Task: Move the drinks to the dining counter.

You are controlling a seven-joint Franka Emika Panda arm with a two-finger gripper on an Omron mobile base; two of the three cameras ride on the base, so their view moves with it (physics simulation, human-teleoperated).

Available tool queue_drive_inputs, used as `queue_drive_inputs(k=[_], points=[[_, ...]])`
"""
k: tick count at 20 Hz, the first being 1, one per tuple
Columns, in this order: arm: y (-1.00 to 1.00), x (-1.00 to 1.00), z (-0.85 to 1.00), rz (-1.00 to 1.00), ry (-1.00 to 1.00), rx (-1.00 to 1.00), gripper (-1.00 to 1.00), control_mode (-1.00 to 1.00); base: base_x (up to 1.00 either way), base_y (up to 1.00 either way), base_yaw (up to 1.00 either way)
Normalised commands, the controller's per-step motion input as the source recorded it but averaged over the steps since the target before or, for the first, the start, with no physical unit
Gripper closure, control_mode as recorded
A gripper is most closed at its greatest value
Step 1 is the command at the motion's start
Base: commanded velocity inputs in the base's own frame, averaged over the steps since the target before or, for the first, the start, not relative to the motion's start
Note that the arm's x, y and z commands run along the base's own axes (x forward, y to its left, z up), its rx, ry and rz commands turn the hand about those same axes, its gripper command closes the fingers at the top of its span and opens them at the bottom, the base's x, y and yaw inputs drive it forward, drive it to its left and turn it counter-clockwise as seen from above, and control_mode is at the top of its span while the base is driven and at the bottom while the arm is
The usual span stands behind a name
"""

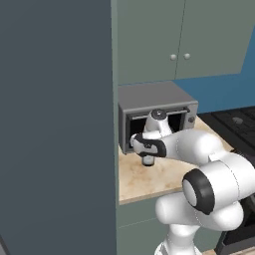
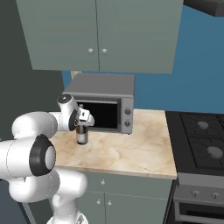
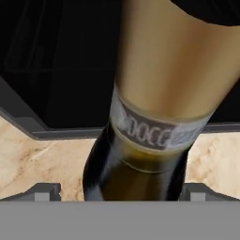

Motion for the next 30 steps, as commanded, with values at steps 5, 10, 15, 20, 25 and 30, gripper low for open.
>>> queue_drive_inputs(k=[5,10,15,20,25,30], points=[[0.0,0.0,0.0,0.0,-0.1,0.0,-1.0,-1.0,0.0,0.0,0.0],[0.0,0.0,0.0,0.0,-0.1,0.0,-1.0,-1.0,0.0,0.0,0.0],[0.0,0.0,0.0,0.0,-0.04,0.0,-1.0,-1.0,0.0,0.0,0.0],[0.0,0.0,0.0,0.0,-0.09,0.0,-1.0,-1.0,0.0,0.0,0.0],[0.0,0.0,0.0,0.0,-0.01,0.0,1.0,-1.0,0.0,0.0,0.0],[0.0,0.0,0.0,0.0,0.01,0.0,1.0,-1.0,0.0,0.0,0.0]])
